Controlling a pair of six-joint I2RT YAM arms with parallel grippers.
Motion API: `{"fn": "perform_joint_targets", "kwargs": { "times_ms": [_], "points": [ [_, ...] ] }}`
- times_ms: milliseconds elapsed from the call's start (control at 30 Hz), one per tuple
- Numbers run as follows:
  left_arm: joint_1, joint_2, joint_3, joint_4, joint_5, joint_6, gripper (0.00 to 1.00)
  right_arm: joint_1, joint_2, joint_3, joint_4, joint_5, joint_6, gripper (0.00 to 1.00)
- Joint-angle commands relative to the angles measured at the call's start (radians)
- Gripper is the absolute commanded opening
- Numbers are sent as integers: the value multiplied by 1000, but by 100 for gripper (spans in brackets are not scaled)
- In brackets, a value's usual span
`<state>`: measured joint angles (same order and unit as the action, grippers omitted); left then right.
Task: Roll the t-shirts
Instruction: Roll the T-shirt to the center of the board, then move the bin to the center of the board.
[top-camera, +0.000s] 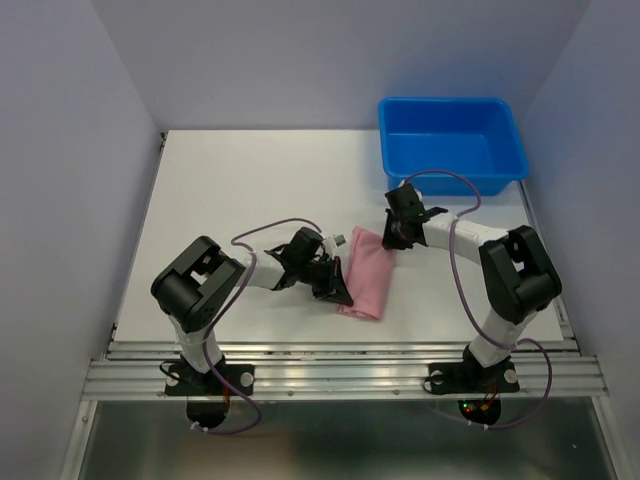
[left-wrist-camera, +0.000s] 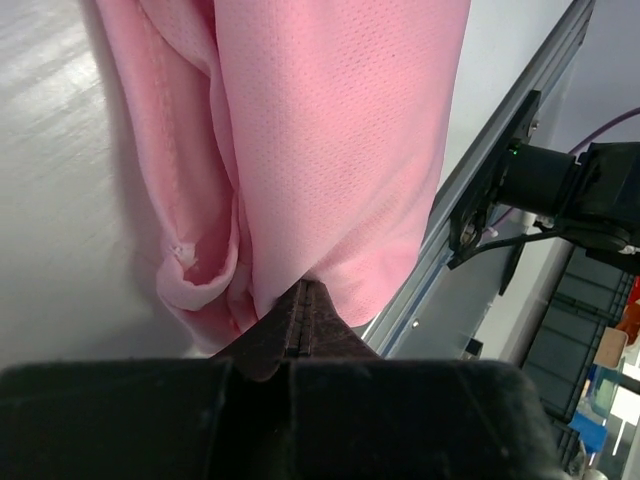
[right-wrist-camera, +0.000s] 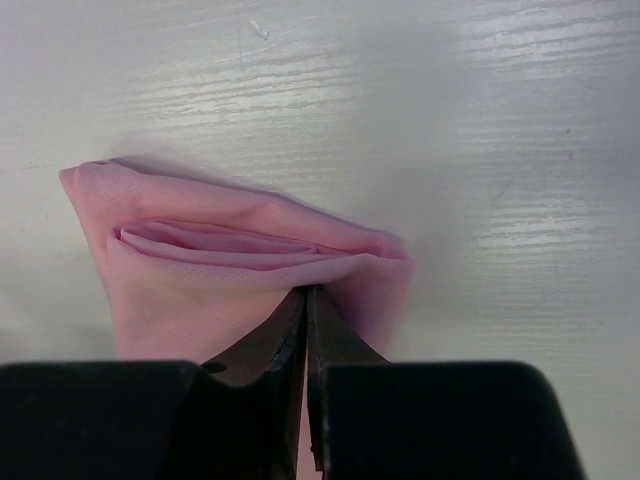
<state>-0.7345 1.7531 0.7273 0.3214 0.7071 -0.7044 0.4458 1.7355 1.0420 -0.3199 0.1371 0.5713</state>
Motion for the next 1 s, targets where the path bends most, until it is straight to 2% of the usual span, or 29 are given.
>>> {"fn": "perform_joint_targets", "kwargs": {
  "times_ms": [0,200,367,600,733,800,967],
  "points": [
    [32,13,18,-87,-26,88,0,-4,-27,-68,33,13,4,7],
    [95,-17,41,-224,-107,167,0,-4,-175,-248,62,-28,68,5],
    [148,-26,84,-309,-187,212,0,73,-289,-358,76,-42,157,5],
    [222,32,222,-409,-299,263,0,165,-404,-431,58,-4,327,5],
    [286,54,320,-442,-288,284,0,186,-483,-476,47,10,430,5],
    [290,60,362,-490,-296,311,0,195,-520,-481,19,28,463,8],
    [291,60,474,-562,-276,355,0,195,-603,-335,-165,165,412,27]
  ]
}}
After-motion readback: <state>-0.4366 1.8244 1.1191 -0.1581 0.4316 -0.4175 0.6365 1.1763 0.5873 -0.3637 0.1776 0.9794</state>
